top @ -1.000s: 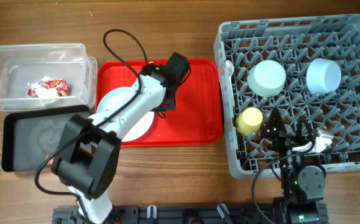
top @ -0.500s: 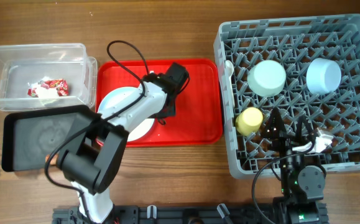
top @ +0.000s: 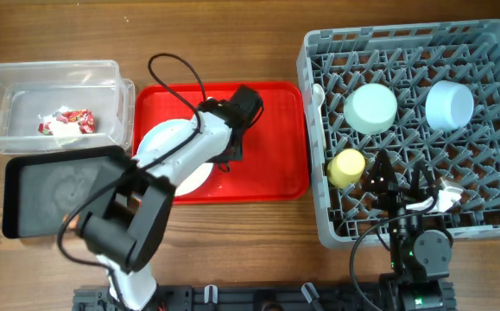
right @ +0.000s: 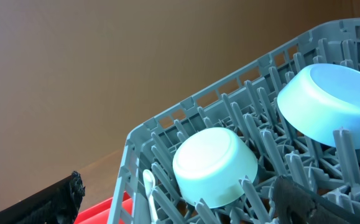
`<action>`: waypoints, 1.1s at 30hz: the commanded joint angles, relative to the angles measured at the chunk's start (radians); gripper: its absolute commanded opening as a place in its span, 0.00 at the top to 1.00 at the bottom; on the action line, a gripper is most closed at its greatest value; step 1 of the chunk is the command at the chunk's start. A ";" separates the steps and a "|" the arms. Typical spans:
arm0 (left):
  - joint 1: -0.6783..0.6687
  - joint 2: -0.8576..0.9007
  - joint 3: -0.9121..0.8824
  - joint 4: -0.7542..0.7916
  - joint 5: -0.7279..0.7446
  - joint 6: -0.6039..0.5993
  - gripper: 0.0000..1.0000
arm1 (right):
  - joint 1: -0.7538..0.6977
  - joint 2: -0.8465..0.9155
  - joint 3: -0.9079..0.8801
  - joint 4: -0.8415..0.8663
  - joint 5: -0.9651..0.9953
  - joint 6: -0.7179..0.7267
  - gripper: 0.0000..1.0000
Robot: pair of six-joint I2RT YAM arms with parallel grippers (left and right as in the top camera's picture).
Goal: Sort waste into correct bins and load items into the dishwasher rack
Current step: 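Reach the left gripper to the white plate rim and grip it, then lift the plate left and tip the rice onto the black tray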
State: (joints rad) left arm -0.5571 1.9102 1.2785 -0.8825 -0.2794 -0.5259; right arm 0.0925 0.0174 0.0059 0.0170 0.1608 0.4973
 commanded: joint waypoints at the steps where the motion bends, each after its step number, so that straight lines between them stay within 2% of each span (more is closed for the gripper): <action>1: 0.000 -0.083 0.030 -0.001 0.005 0.001 0.96 | -0.005 -0.007 -0.001 0.006 -0.008 0.008 0.00; 7: -0.002 -0.011 0.015 0.079 0.006 0.024 0.96 | -0.005 -0.007 -0.001 0.006 -0.008 0.007 0.00; 16: -0.002 0.082 0.014 0.121 0.006 0.024 0.96 | -0.005 -0.007 -0.001 0.006 -0.008 0.007 0.00; 19: -0.002 0.086 0.014 0.132 0.006 0.024 0.89 | -0.005 -0.007 -0.001 0.006 -0.008 0.007 0.00; 26: -0.002 0.135 0.014 0.138 0.039 0.024 0.95 | -0.005 -0.007 -0.001 0.006 -0.008 0.008 0.00; 30: -0.003 0.133 0.032 0.115 0.042 0.024 0.96 | -0.005 -0.007 -0.001 0.006 -0.008 0.007 0.00; 33: -0.003 0.081 0.124 -0.035 -0.033 0.024 0.96 | -0.005 -0.007 -0.001 0.006 -0.008 0.008 0.00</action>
State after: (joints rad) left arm -0.5571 2.0018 1.3273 -0.8261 -0.2798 -0.5056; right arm 0.0925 0.0174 0.0059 0.0166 0.1608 0.4976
